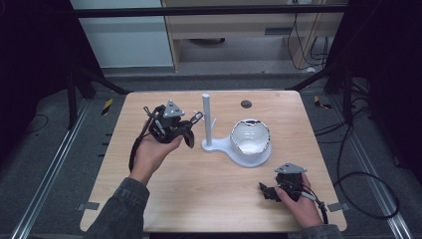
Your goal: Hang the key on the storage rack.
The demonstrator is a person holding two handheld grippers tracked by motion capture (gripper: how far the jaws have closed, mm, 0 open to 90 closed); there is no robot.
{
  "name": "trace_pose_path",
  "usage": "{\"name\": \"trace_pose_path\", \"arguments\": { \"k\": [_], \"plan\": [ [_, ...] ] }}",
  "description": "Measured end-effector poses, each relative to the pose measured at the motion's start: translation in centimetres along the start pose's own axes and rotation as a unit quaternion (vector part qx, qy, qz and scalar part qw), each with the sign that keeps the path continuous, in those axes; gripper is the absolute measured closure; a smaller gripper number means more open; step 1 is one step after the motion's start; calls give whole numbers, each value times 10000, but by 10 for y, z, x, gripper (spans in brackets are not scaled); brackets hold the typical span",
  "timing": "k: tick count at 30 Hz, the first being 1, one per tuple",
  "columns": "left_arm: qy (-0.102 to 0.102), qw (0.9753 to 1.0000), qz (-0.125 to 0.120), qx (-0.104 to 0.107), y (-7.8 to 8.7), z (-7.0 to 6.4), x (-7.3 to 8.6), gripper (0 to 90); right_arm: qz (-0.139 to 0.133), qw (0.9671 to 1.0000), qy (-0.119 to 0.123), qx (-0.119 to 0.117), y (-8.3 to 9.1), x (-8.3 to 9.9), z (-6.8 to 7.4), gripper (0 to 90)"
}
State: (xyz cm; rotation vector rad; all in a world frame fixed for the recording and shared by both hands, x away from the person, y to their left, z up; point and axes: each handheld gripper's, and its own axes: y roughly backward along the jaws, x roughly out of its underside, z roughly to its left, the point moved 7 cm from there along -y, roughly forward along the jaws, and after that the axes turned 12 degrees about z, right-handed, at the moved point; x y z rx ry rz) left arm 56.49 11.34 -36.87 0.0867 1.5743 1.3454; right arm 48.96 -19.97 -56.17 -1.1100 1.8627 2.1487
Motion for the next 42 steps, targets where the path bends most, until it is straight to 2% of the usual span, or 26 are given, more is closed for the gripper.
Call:
{"name": "trace_pose_path", "arguments": {
  "k": [13,26,42],
  "plan": [
    [97,9999,-1,29,-10,0,-2,803,0,10000,0,0,0,0,0,3],
    [110,9999,70,27,-22,1,-2,802,1,10000,-1,0,0,0,0,4],
    [313,9994,-32,156,-32,1,0,800,1,10000,0,-1,0,0,0,4]
  ]
}}
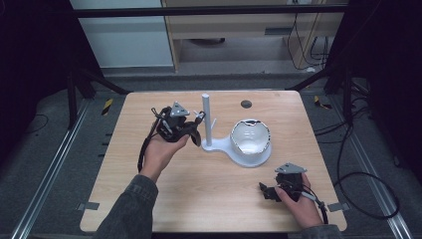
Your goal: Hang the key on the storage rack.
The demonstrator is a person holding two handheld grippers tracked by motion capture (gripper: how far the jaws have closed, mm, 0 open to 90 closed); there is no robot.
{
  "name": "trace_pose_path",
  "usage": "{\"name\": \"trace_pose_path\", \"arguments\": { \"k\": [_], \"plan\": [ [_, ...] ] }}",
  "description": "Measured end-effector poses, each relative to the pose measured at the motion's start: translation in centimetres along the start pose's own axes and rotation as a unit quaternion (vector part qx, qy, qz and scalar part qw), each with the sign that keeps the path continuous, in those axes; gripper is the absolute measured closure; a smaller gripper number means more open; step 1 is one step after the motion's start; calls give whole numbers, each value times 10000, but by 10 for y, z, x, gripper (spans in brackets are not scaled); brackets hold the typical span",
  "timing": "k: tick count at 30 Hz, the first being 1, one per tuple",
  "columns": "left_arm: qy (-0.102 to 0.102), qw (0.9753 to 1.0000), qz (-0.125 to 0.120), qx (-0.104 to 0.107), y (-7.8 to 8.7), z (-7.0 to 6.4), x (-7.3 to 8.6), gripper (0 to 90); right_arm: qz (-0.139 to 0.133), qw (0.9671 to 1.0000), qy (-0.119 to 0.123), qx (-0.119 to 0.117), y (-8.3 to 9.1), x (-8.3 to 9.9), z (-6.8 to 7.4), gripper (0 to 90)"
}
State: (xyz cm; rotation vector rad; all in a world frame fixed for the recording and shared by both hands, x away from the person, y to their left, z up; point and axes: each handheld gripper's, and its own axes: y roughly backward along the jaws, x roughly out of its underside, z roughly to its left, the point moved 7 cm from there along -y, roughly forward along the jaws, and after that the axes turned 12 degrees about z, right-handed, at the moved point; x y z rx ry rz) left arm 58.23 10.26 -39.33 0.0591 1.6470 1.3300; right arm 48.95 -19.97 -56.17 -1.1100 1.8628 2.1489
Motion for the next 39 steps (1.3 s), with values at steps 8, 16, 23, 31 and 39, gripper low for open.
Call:
{"name": "trace_pose_path", "arguments": {
  "k": [8,16,23,31,39],
  "plan": [
    [-1,10000,-8,-13,-3,0,1,800,-1,10000,0,1,0,0,0,4],
    [57,10000,-63,-3,-1,2,2,821,-1,10000,-2,0,0,0,0,4],
    [100,9999,-55,5,-1,4,5,823,3,10000,-12,-3,0,0,0,4],
    [102,9999,-16,17,-2,4,9,814,-1,10000,-1,1,0,0,0,4],
    [88,9999,-49,-14,2,3,12,778,-1,10000,1,1,0,0,0,4]
  ]
}}
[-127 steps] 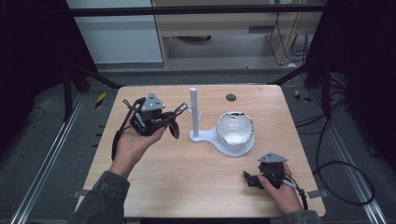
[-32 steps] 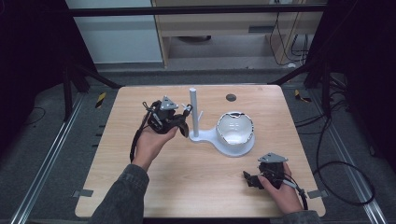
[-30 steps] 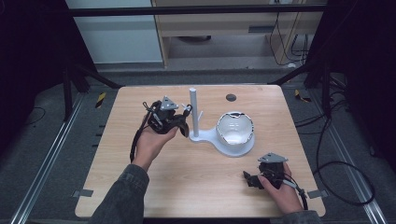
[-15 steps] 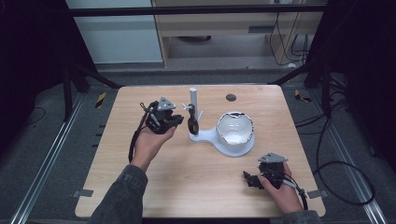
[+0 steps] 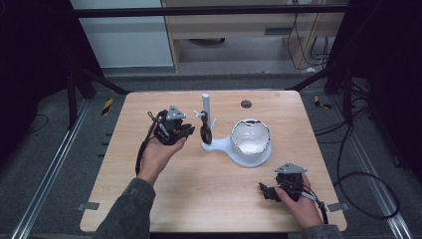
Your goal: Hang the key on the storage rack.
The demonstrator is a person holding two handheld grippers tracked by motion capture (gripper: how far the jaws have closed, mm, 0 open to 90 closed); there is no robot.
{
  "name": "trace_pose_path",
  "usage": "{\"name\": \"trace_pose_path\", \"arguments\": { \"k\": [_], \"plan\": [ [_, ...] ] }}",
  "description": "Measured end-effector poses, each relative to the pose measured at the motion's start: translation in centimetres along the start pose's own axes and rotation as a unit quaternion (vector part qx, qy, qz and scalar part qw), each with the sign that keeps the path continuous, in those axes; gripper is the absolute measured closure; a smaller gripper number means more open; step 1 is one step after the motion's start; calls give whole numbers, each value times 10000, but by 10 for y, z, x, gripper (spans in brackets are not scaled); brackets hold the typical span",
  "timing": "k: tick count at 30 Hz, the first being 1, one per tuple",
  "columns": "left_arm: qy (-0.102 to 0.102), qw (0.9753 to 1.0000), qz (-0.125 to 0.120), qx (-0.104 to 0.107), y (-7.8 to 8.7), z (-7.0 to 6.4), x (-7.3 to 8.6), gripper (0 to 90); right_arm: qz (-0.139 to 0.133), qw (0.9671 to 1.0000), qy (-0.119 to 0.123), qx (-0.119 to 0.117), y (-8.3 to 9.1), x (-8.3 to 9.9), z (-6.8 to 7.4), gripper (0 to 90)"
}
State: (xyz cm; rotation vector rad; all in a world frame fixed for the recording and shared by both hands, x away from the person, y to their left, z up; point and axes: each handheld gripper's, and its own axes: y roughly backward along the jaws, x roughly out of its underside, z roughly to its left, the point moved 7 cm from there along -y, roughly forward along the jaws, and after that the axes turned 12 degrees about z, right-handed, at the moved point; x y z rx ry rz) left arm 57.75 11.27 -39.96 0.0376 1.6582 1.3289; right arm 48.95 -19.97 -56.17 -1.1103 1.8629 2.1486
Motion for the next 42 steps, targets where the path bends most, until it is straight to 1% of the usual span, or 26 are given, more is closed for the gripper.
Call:
{"name": "trace_pose_path", "arguments": {
  "k": [4,9,12,14,16,20,23,25,27,28,30,32,37,40,42],
  "plan": [
    [0,10000,-42,-26,4,0,1,751,0,10000,-3,0,0,0,0,4],
    [42,10000,-67,-35,8,-1,3,696,0,10000,-2,2,0,0,0,4],
    [41,9999,-85,-68,11,-2,4,642,3,10000,-15,-4,0,0,0,4],
    [-8,9999,-92,-110,13,-3,4,590,3,10000,-14,-4,0,0,0,3],
    [-6,9999,-104,-106,15,-3,5,525,0,10000,-1,0,0,0,0,4],
    [-9,9999,-151,28,17,-6,8,308,1,10000,-2,0,0,0,0,4],
    [25,9998,-175,50,18,-9,13,142,4,10000,-14,-3,0,0,0,4],
    [-38,9999,-106,65,17,-11,19,86,3,10000,-32,6,0,0,1,6],
    [-136,9999,-19,32,15,-12,26,76,8,10000,-55,12,0,1,1,6],
    [-173,9998,6,55,14,-13,29,63,7,10000,-54,11,0,1,2,6],
    [-198,9997,50,113,13,-14,35,58,8,10000,-52,7,0,1,2,5],
    [-217,9997,60,113,13,-13,39,58,6,10000,-35,8,0,0,1,4],
    [-156,9998,23,101,16,-8,49,58,7,10000,-38,2,0,0,2,4],
    [-124,9999,59,74,16,-6,58,59,7,10000,-34,-6,0,0,2,4],
    [-146,9998,117,29,15,-5,63,59,7,10000,-34,-7,0,0,2,4]
  ]
}}
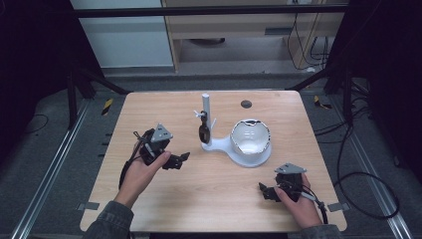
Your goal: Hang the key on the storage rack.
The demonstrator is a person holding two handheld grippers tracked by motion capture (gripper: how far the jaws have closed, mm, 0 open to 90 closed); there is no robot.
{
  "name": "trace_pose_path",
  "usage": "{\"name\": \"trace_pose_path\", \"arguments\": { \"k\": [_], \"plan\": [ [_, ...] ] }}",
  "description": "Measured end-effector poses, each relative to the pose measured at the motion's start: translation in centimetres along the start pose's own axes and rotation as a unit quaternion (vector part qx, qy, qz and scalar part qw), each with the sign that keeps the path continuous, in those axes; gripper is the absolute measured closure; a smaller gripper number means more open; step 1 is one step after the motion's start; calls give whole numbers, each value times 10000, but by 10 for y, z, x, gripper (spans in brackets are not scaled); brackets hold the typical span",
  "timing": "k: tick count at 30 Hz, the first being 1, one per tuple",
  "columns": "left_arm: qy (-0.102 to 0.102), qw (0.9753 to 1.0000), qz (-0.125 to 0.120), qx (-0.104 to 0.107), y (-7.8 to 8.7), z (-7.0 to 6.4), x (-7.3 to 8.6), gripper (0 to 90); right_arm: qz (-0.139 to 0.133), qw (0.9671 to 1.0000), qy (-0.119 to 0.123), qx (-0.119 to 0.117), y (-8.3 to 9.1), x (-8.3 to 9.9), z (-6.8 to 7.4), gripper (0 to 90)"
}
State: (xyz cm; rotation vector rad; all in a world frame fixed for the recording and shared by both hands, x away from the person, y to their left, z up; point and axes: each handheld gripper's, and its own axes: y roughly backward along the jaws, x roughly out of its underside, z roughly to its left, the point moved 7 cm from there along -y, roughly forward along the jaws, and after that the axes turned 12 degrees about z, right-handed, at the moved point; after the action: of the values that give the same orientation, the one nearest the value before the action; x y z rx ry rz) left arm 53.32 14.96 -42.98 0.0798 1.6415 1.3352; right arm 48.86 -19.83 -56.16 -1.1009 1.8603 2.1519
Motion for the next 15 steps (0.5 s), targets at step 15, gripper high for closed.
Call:
{"name": "trace_pose_path", "arguments": {
  "k": [15],
  "plan": [
    [78,9993,360,-11,-17,3,44,65,-1,10000,1,1,0,0,0,4]
  ]
}}
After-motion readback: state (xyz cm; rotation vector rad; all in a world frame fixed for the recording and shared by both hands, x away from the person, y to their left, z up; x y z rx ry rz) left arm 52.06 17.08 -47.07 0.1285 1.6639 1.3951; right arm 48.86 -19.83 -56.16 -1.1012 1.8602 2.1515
